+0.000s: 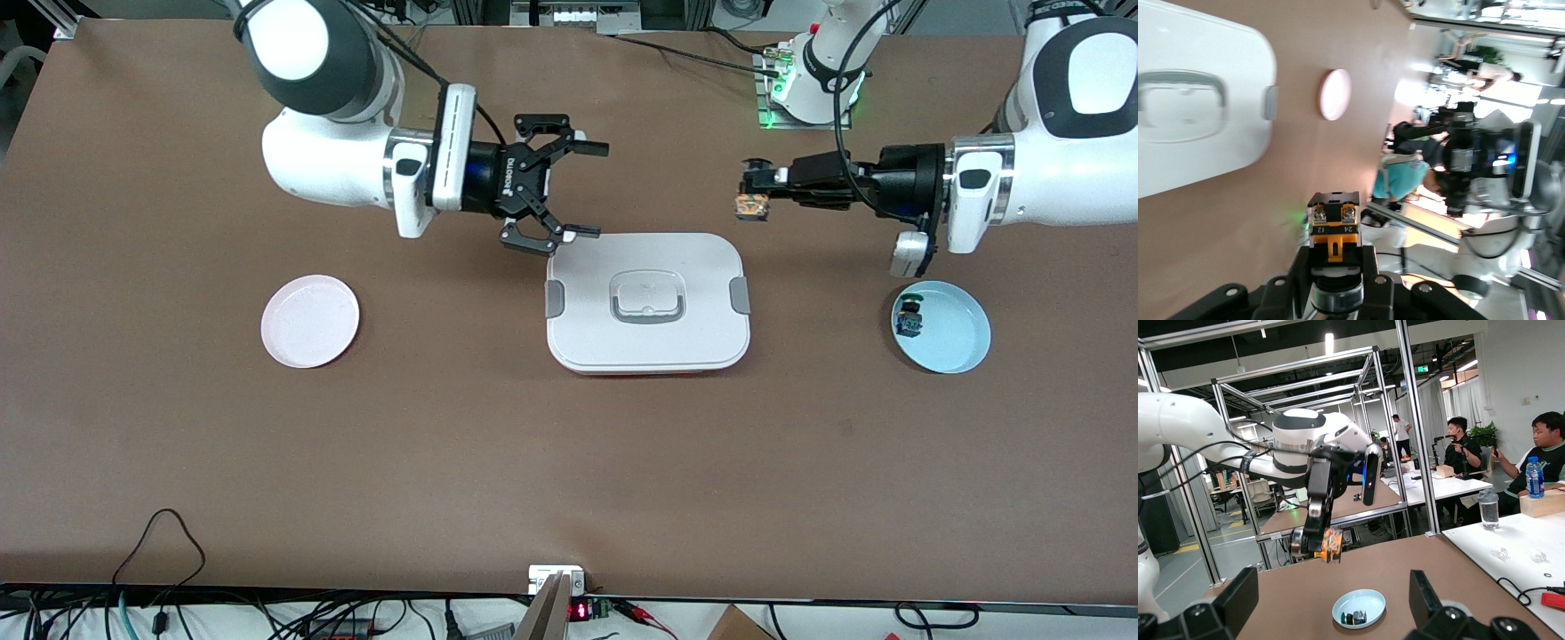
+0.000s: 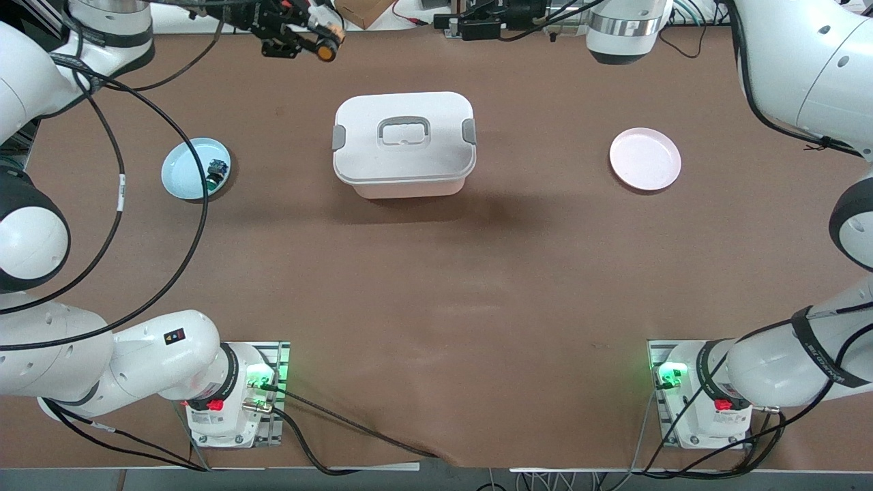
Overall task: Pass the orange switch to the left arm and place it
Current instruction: 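Carry the switch to the blue plate with the left gripper while the right withdraws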
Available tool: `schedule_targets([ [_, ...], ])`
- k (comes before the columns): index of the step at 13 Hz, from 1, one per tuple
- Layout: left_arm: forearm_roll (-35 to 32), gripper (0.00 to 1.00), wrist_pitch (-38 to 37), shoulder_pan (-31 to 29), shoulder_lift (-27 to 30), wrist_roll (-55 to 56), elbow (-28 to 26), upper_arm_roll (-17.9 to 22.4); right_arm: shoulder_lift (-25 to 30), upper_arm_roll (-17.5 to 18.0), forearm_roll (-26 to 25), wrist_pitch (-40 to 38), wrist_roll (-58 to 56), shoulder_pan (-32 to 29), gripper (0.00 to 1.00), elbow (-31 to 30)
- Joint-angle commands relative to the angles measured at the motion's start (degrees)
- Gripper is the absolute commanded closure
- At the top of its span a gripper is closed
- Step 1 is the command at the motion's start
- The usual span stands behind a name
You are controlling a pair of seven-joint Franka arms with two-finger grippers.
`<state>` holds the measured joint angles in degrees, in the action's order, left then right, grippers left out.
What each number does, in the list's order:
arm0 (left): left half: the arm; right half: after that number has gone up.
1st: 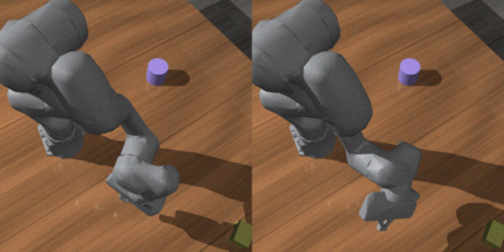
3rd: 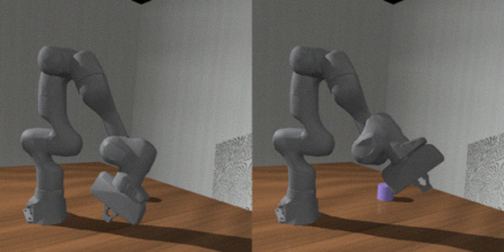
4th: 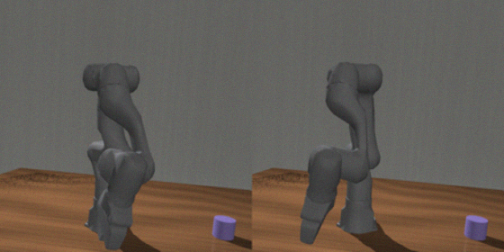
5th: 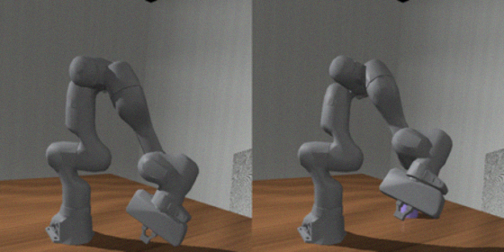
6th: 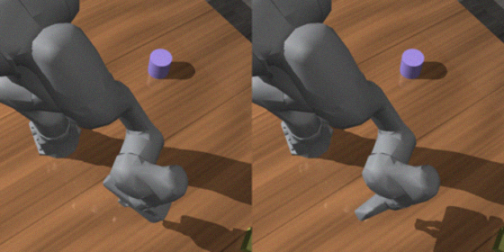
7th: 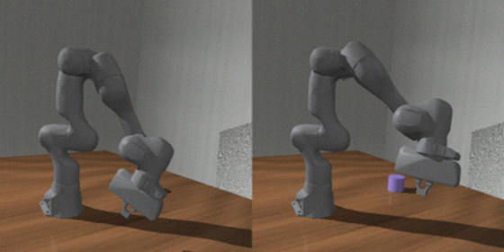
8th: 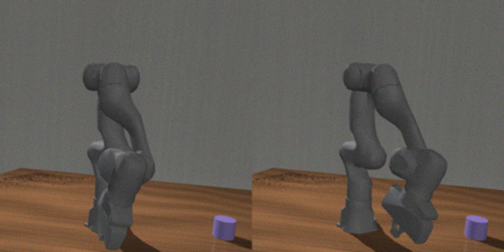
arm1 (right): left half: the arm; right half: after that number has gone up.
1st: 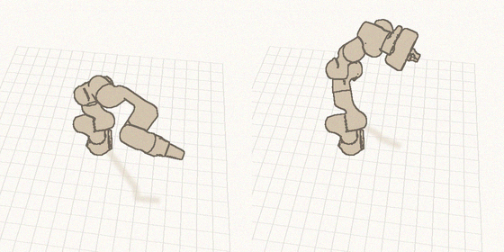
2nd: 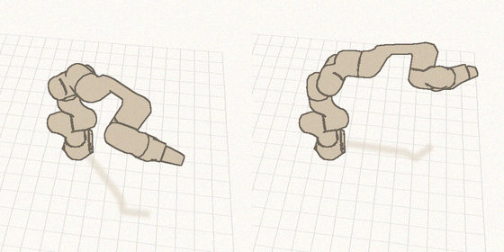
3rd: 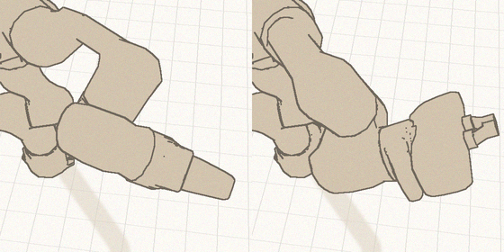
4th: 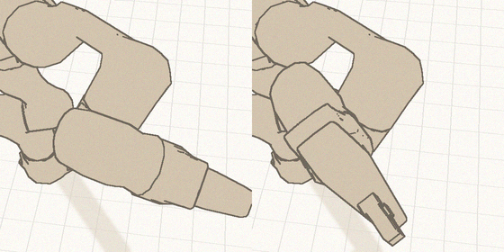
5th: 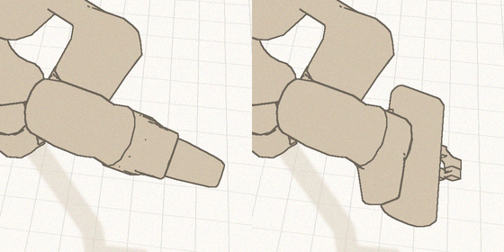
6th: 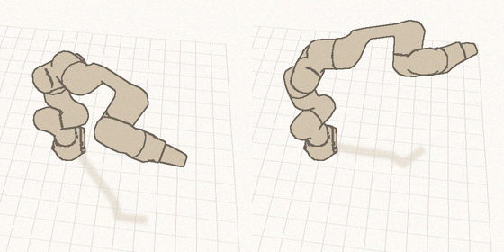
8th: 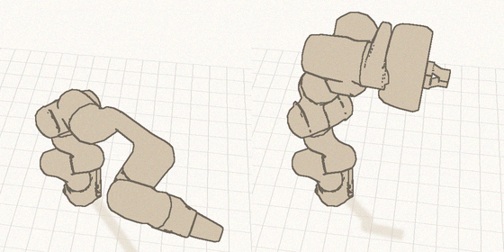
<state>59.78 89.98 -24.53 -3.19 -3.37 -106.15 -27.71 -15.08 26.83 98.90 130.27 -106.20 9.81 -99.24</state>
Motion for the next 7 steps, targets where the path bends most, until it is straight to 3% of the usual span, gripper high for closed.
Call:
schedule_targets([
  [1,-9.47,1.0,-2.26,-4.02,-0.23,-1.2,-0.02,-0.59,2.08,-0.19,-4.13,-6.22,-0.15,-4.61,0.0,-2.71],
  [5,-29.84,1.0,-3.41,-7.89,-0.85,-1.64,0.15,-0.51,2.25,-8.35,-10.9,-18.01,-0.06,-4.98,0.0,-4.65],
  [7,-42.05,1.0,-2.19,-9.39,-5.57,-1.82,1.03,-0.51,2.25,-12.83,-15.64,-22.14,2.12,-5.06,0.0,-4.74],
])
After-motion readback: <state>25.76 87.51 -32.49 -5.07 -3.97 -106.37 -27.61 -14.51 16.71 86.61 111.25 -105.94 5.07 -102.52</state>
